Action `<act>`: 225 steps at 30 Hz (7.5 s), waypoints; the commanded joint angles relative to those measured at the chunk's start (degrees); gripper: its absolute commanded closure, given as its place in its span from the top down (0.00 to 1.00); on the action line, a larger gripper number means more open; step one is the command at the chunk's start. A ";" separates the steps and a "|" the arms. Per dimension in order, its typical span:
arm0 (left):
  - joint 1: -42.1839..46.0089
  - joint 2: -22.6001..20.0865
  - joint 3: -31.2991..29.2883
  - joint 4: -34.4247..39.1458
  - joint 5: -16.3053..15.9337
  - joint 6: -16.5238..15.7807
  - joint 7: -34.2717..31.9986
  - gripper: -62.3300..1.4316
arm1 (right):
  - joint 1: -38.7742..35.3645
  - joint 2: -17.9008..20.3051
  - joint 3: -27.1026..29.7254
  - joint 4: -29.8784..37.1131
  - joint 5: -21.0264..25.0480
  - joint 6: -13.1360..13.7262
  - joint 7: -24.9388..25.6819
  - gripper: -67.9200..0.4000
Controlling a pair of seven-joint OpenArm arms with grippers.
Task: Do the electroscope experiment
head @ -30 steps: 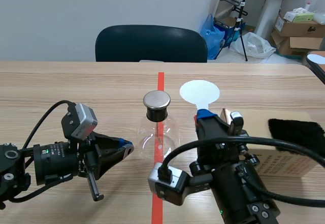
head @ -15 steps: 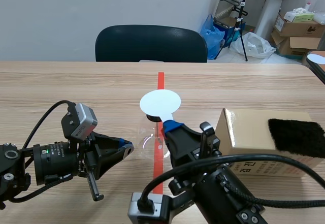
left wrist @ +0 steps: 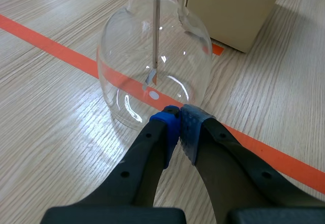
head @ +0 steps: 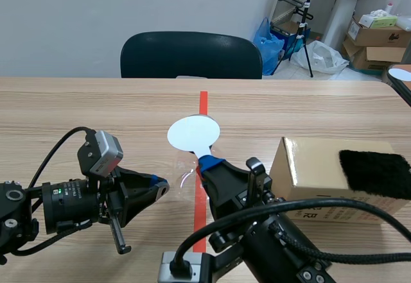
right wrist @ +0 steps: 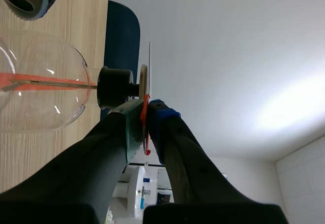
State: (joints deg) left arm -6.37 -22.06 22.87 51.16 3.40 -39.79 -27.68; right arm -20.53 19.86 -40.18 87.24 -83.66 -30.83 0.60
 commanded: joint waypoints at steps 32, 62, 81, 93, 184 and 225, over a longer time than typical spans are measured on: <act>-0.46 0.13 -0.42 1.29 -0.76 -0.09 -0.85 0.07 | 0.72 0.61 0.48 0.94 -0.04 -0.83 -0.90 0.02; -0.46 0.13 -0.42 1.29 -0.76 -0.09 -0.87 0.07 | 2.45 0.61 0.46 0.96 -0.04 -0.81 -24.74 0.02; -0.46 0.13 -0.39 1.29 -0.76 -0.09 -0.87 0.07 | 2.45 0.61 0.46 0.96 -0.04 -0.81 -36.48 0.02; -0.46 0.13 -0.39 1.29 -0.76 -0.09 -0.87 0.07 | 2.45 0.61 0.46 0.96 -0.04 -0.81 -33.09 0.02; -0.44 0.13 -0.39 1.29 -0.72 0.70 -5.88 0.07 | 2.45 0.61 0.46 0.94 -0.04 -0.79 -23.52 0.02; -0.28 0.13 -0.39 1.29 -0.74 1.73 -5.79 0.07 | 2.45 0.61 0.46 0.94 -0.04 -0.79 -37.31 0.02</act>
State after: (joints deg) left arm -6.37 -22.06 22.85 51.16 3.42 -37.76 -32.82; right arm -18.63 19.86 -40.10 87.24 -83.66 -30.85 -36.14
